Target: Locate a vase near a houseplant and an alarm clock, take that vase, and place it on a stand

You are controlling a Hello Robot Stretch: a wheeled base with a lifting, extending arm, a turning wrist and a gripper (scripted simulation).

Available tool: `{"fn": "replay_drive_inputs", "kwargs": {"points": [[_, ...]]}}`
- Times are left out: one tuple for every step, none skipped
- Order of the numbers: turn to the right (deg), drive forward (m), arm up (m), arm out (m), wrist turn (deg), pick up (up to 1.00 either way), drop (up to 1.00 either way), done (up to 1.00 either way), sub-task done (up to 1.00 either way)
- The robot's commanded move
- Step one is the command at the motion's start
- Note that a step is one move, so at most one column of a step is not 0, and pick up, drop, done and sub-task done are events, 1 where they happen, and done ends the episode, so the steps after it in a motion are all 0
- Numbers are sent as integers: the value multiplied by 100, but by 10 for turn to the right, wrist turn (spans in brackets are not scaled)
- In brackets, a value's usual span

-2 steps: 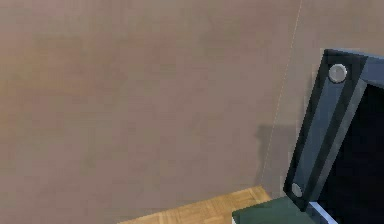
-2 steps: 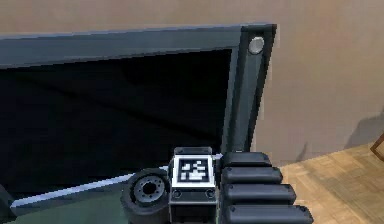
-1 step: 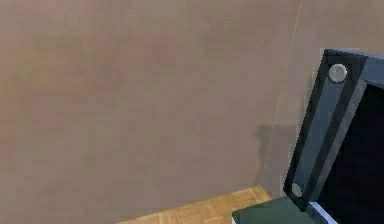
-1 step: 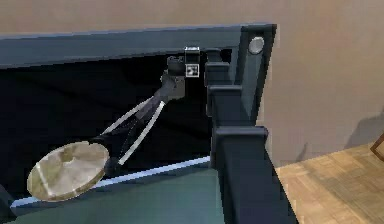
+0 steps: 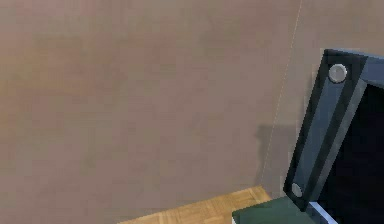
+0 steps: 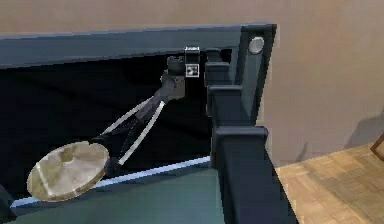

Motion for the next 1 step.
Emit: {"fn": "replay_drive_inputs", "kwargs": {"points": [[0, 0, 0, 0, 450, 0, 0, 0, 0]]}}
